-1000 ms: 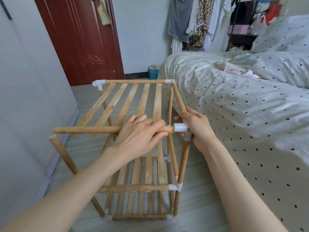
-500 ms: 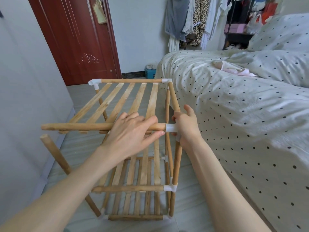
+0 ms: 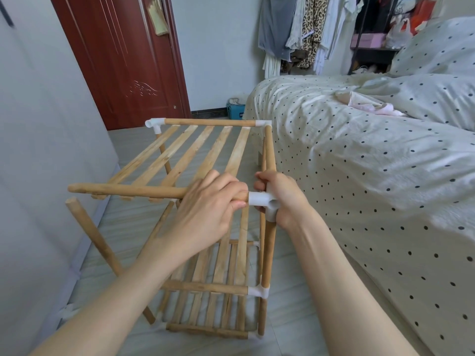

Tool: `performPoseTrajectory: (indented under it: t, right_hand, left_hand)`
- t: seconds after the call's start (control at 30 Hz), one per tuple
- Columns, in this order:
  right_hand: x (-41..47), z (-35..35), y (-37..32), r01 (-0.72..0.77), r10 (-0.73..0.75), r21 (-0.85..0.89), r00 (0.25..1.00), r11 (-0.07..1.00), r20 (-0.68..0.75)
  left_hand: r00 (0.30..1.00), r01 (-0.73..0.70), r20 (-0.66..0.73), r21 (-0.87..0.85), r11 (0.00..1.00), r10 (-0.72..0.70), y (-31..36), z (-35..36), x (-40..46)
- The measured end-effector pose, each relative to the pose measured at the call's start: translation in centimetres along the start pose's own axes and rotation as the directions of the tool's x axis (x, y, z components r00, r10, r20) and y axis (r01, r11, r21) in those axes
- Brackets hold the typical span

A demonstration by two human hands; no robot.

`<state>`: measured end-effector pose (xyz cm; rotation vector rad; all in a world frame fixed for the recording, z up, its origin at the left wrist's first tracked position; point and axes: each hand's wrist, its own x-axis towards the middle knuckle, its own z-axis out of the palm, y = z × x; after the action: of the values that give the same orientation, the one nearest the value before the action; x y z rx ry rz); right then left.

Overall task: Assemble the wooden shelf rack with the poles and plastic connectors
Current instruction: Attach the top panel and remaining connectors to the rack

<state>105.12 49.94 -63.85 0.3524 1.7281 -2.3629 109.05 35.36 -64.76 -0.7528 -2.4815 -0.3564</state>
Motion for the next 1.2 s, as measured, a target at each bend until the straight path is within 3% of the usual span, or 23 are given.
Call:
performPoseTrajectory:
  t: [0.23, 0.63, 0.87, 1.07, 1.2]
  right_hand:
    - [-0.3, 0.6, 0.1, 0.03, -0.028, 0.058, 0.999, 0.998, -0.031]
    - [-0.4, 2.3, 1.0, 0.069, -0.063, 0.072, 0.994, 0.995, -0.086]
    - [-0.3, 2.4, 1.0, 0.084, -0.069, 0.128, 0.991, 0.988, -0.114]
    - [0.0, 2.2, 1.0, 0.054, -0.05, 0.032, 0.993, 0.998, -0.108]
    - [0.3, 1.6, 0.7, 0.025, -0.026, -0.009, 0.999, 1.0, -0.031]
  left_hand:
    - [0.991, 0.089, 0.104, -0.076, 0.993, -0.081, -0.2, -0.5, 0.0]
    - [0.945, 0.326, 0.087, -0.235, 0.916, -0.314, -0.4, -1.0, 0.2]
    - [0.967, 0.253, 0.017, -0.219, 0.942, -0.255, 0.5, -0.8, 0.1]
    - [0.941, 0.326, 0.025, -0.34, 0.882, -0.338, 0.3, -0.8, 0.0]
    - [0.969, 0.247, 0.065, -0.322, 0.914, -0.238, -0.5, -1.3, -0.2]
